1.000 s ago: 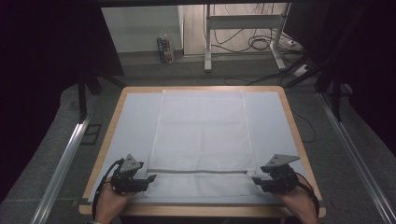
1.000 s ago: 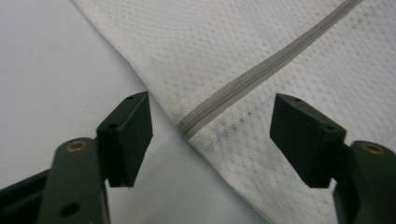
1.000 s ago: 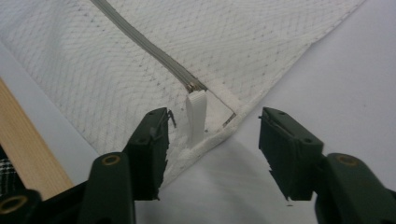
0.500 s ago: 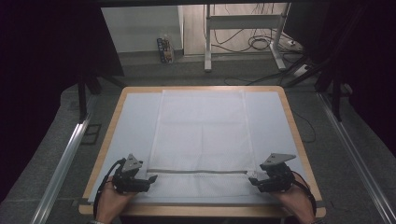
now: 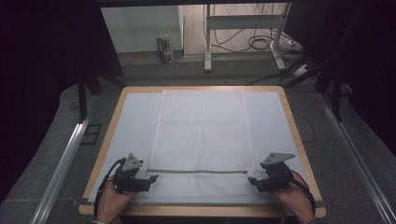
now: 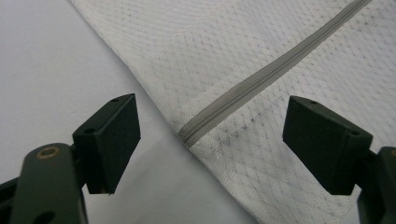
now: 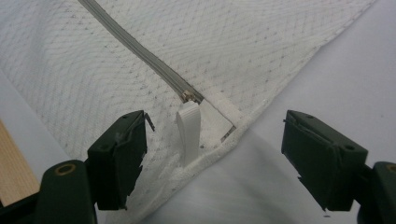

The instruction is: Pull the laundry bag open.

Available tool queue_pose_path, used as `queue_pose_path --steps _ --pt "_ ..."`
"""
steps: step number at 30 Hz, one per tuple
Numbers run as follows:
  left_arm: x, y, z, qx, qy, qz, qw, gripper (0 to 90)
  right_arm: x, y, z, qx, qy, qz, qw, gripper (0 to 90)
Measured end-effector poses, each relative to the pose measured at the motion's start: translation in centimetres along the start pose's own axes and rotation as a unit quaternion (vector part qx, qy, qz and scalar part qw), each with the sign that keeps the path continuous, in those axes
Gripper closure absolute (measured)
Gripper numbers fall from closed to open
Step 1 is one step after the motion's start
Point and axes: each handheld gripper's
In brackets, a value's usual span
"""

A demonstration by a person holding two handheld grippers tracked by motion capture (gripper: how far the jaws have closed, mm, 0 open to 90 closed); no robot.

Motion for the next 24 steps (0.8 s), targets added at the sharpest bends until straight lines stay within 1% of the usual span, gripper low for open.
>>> queue_pose_path --steps 3,6,8,10,11,12,13,16,18,19,24 --pt "0.0 0.0 0.0 0.001 -0.001 -0.003 1.0 18.8 0.3 0.1 0.0 -0.004 -0.001 0.0 1.0 21.2" --pt "0.2 0.1 0.0 0.003 0.0 -0.008 1.0 18.8 0.7 0.2 -0.1 -0.016 -0.003 0.003 0.9999 18.9" --pt "0.3 0.1 0.0 0.005 0.0 -0.013 0.9999 18.8 1.1 0.3 -0.2 -0.023 0.0 0.002 0.9997 16.3" --pt "0.4 0.1 0.1 0.007 0.001 -0.015 0.9999 18.8 1.7 0.3 -0.4 -0.037 0.001 -0.007 0.9993 12.4" --pt "0.4 0.1 0.1 0.007 0.002 -0.016 0.9998 18.8 2.0 0.2 -0.6 -0.047 0.0 -0.019 0.9987 9.8" --pt "0.4 0.1 0.1 0.008 0.002 -0.017 0.9998 18.9 2.2 0.1 -0.6 -0.042 0.005 -0.016 0.999 9.8" --pt "0.5 0.1 0.0 0.009 0.003 -0.019 0.9998 18.9 2.2 0.0 -0.5 -0.043 0.007 -0.016 0.9989 11.0" --pt "0.5 0.1 0.1 0.013 0.005 -0.023 0.9996 18.9 2.1 0.3 -0.6 -0.048 0.013 -0.029 0.9983 14.7" --pt "0.5 0.1 0.1 0.017 0.006 -0.026 0.9995 18.9 2.1 0.6 -0.7 -0.049 0.009 -0.04 0.998 17.7" --pt "0.5 0.1 0.2 0.017 0.006 -0.026 0.9995 18.9 2.0 0.7 -0.8 -0.049 0.008 -0.045 0.9978 20.8" --pt "0.5 0.1 0.2 0.022 0.009 -0.026 0.9994 18.9 1.6 0.6 -1.2 -0.04 0.001 -0.046 0.9982 31.7"
Point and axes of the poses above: each handheld gripper's, and its own axes: x roughly forward along the jaws, y roughly out of its top, z roughly to its right, and after that the axes turned 13 degrees about -y, right-handed
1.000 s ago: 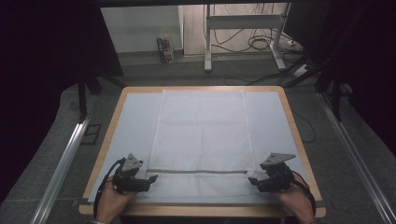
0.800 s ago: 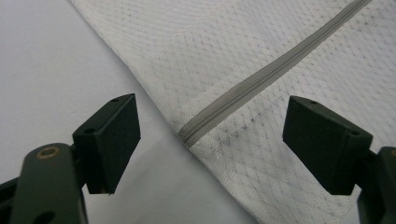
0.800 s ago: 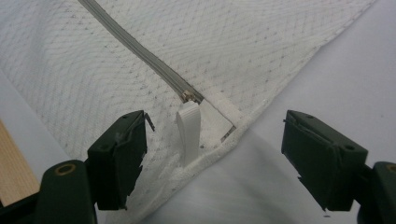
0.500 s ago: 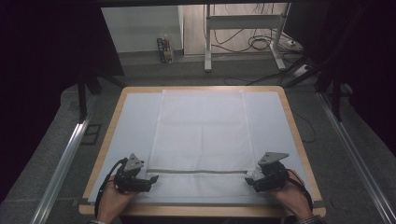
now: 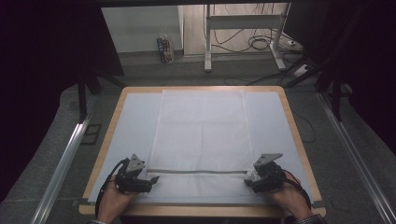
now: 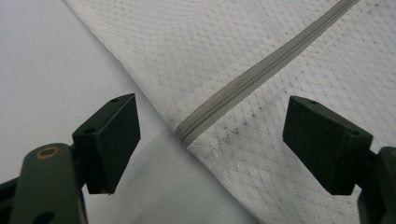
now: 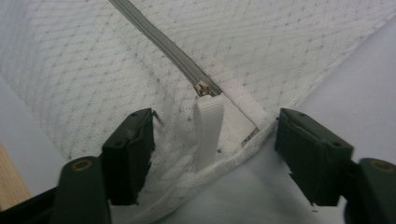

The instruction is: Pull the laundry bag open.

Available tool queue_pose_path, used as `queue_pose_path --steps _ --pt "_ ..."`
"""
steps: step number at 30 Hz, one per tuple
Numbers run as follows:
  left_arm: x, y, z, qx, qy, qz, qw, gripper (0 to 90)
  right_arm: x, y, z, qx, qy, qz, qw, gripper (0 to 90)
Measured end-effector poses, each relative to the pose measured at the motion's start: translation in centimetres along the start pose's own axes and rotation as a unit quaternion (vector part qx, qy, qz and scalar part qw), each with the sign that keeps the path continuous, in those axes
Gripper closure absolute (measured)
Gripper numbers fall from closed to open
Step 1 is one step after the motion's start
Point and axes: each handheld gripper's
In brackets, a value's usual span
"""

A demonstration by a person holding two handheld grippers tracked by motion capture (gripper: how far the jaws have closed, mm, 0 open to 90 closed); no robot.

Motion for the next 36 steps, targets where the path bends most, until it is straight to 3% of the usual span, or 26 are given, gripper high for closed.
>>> queue_pose_path --steps 5,13,16,28,30,32,36 --pt "0.0 0.0 0.1 0.004 0.0 -0.003 1.0 18.9 -0.4 -0.2 -0.5 0.007 -0.004 0.006 1.0 42.7" --pt "0.0 0.1 0.2 0.007 0.002 0.002 1.0 19.0 -0.9 -0.2 -1.2 -0.007 -0.003 0.018 0.9998 77.6" --pt "-0.1 0.2 0.2 0.0 -0.003 0.009 1.0 18.9 -0.9 -0.2 -1.2 -0.017 -0.004 0.023 0.9996 79.8" --pt "0.0 0.4 0.3 -0.002 -0.012 0.016 0.9998 18.9 -1.8 -0.2 -1.0 -0.015 0.0 0.056 0.9983 80.4" --pt "0.0 0.4 0.3 -0.001 -0.014 0.016 0.9998 18.8 -1.7 -0.2 -0.9 -0.01 0.003 0.052 0.9986 79.1" --pt "0.0 0.4 0.3 0.001 -0.013 0.012 0.9998 18.7 -1.4 -0.3 -1.0 -0.018 -0.002 0.04 0.999 70.9" --pt "0.0 0.4 0.3 0.0 -0.014 0.013 0.9998 18.6 -1.0 -0.5 -0.6 -0.011 -0.008 0.019 0.9997 41.6"
Point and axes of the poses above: each handheld gripper's, and its own axes: x roughly forward along the jaws, y roughly out of its top, z roughly to its right, and after that the axes turned 13 degrees about -y, right-handed
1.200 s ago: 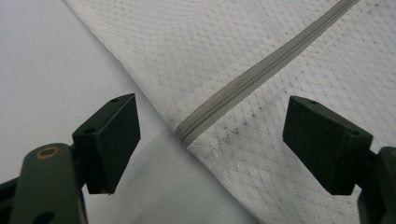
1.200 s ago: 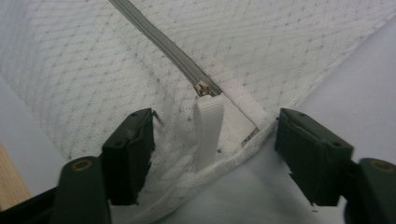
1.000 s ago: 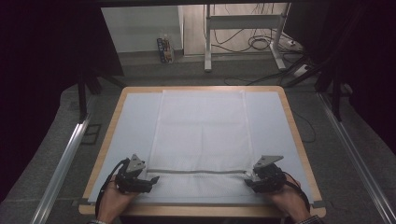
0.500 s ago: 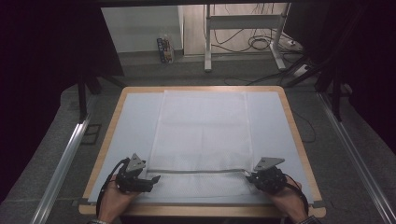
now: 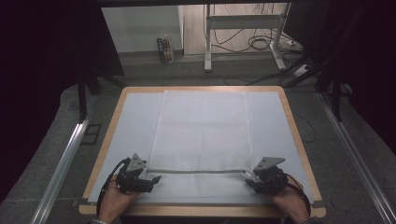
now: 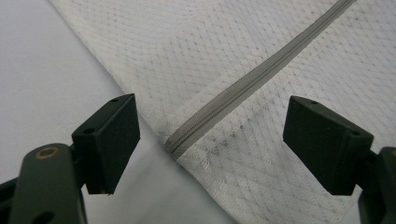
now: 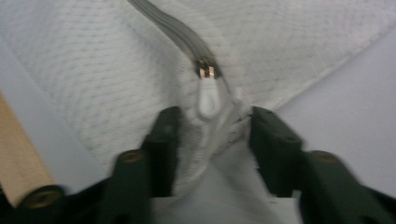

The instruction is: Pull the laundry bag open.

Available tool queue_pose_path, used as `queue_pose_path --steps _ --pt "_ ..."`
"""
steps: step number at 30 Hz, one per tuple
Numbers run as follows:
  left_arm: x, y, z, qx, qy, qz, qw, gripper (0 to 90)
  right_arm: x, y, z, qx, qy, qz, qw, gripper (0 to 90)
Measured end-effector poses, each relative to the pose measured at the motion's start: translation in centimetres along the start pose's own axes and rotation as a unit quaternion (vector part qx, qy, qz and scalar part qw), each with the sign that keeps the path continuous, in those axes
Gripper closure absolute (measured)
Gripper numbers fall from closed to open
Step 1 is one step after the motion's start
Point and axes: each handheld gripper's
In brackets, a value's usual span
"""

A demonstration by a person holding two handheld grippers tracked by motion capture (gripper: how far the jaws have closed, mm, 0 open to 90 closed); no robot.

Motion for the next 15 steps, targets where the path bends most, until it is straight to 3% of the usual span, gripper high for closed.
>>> queue_pose_path --steps 1,3,5,7,10,15 --pt "0.0 0.0 0.0 0.0 0.0 -0.001 1.0 18.6 0.2 -0.1 0.3 0.007 0.005 -0.003 1.0 32.7" --pt "0.0 0.0 0.0 0.001 0.001 -0.002 1.0 18.6 0.5 -0.3 0.7 0.017 0.02 0.002 0.9996 27.2" --pt "0.1 0.0 0.0 0.002 0.0 -0.004 1.0 18.6 0.8 -0.3 0.5 0.003 0.025 0.008 0.9997 18.1" --pt "0.2 0.1 0.0 0.003 0.0 -0.005 1.0 18.6 1.1 -0.1 0.1 -0.003 0.019 0.006 0.9998 15.5" --pt "0.3 0.1 0.1 0.007 0.001 -0.007 1.0 18.6 1.1 0.0 0.1 0.007 0.018 -0.001 0.9998 20.2" --pt "0.2 0.1 0.3 0.012 0.006 -0.006 0.9999 18.6 0.4 -0.1 -0.8 0.019 0.007 -0.005 0.9998 40.6"
Point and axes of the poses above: each handheld gripper's, and its own axes: x roughly forward along the jaws, y roughly out of its top, z roughly to its right, and after that the axes turned 13 degrees about -y, right-handed
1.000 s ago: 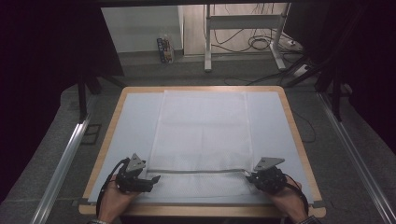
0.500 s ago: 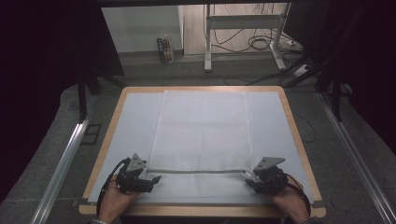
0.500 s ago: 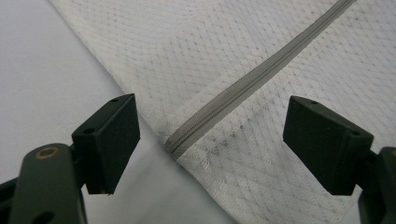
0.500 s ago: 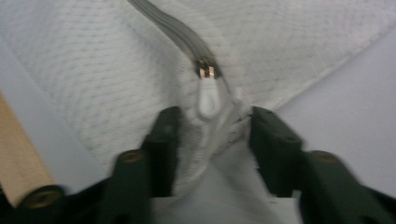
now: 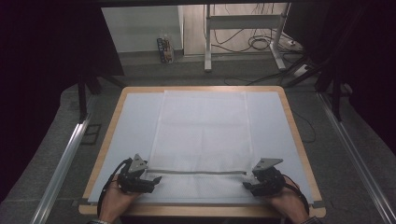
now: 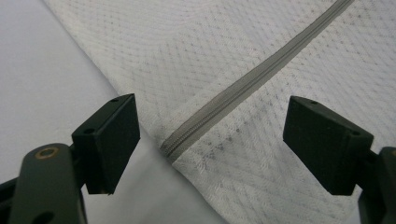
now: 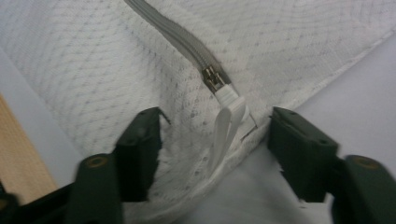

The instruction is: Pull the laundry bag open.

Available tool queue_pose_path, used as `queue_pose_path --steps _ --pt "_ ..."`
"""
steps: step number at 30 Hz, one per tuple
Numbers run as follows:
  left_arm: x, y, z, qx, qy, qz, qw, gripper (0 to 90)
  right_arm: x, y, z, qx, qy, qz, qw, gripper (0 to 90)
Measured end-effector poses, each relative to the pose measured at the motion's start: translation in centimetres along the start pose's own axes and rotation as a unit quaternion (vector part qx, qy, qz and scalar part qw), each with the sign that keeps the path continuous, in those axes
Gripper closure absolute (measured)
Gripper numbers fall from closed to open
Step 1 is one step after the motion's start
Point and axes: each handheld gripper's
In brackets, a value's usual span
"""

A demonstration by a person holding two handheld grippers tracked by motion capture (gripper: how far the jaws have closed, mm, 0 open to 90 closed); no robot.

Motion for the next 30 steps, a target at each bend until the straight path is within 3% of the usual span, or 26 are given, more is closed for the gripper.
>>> queue_pose_path --steps 3,4,7,10,15,17,19,22,24,26,27,29,30 --pt "-0.1 0.0 -0.1 -0.001 0.0 0.002 1.0 18.6 -0.3 0.0 -0.4 0.01 -0.008 -0.004 0.9999 51.3" --pt "0.0 0.0 0.0 -0.001 0.0 0.002 1.0 18.7 -0.4 0.0 -0.5 0.013 -0.013 -0.003 0.9998 60.4" --pt "0.0 0.0 0.0 0.001 -0.001 0.001 1.0 18.7 -0.7 -0.1 -0.6 0.017 -0.013 -0.002 0.9998 76.0" --pt "0.0 0.1 0.0 -0.001 -0.002 0.003 1.0 18.7 -0.7 -0.1 -0.5 0.019 -0.007 -0.001 0.9998 80.7" --pt "0.0 0.2 0.0 -0.008 -0.015 0.016 0.9997 18.3 -1.1 0.0 -0.5 -0.007 -0.022 0.013 0.9997 83.5" --pt "0.0 0.2 0.0 -0.007 -0.014 0.013 0.9998 18.3 -1.7 0.0 -0.3 -0.005 -0.028 0.035 0.999 84.0" --pt "0.0 0.3 0.0 -0.006 -0.014 0.012 0.9998 18.3 -1.8 0.0 -0.2 0.001 -0.023 0.039 0.999 84.0" --pt "0.0 0.2 0.0 -0.006 -0.013 0.012 0.9998 18.3 -1.5 -0.2 -0.2 0.002 -0.021 0.011 0.9997 81.3" --pt "0.0 0.2 -0.1 -0.009 -0.013 0.014 0.9998 18.3 -1.2 -0.3 -0.2 0.011 -0.013 -0.009 0.9998 70.8" --pt "-0.1 0.1 -0.1 -0.009 -0.013 0.011 0.9998 18.3 -1.3 -0.4 -0.2 0.021 -0.033 -0.02 0.999 54.0" --pt "0.0 0.1 -0.1 -0.011 -0.013 0.013 0.9998 18.3 -1.4 -0.4 -0.1 0.024 -0.044 -0.025 0.9984 50.6" --pt "0.1 0.2 -0.1 -0.01 -0.014 0.011 0.9998 18.3 -1.3 -0.6 -0.1 0.043 -0.04 -0.025 0.9979 49.3" --pt "0.1 0.2 -0.1 -0.007 -0.013 0.008 0.9999 18.3 -1.3 -0.7 -0.2 0.048 -0.04 -0.025 0.9977 53.8"
Point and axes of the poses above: each handheld gripper's, and its own axes: x roughly forward along the jaws, y roughly out of its top, z roughly to its right, and after that the axes turned 13 degrees about -y, right-handed
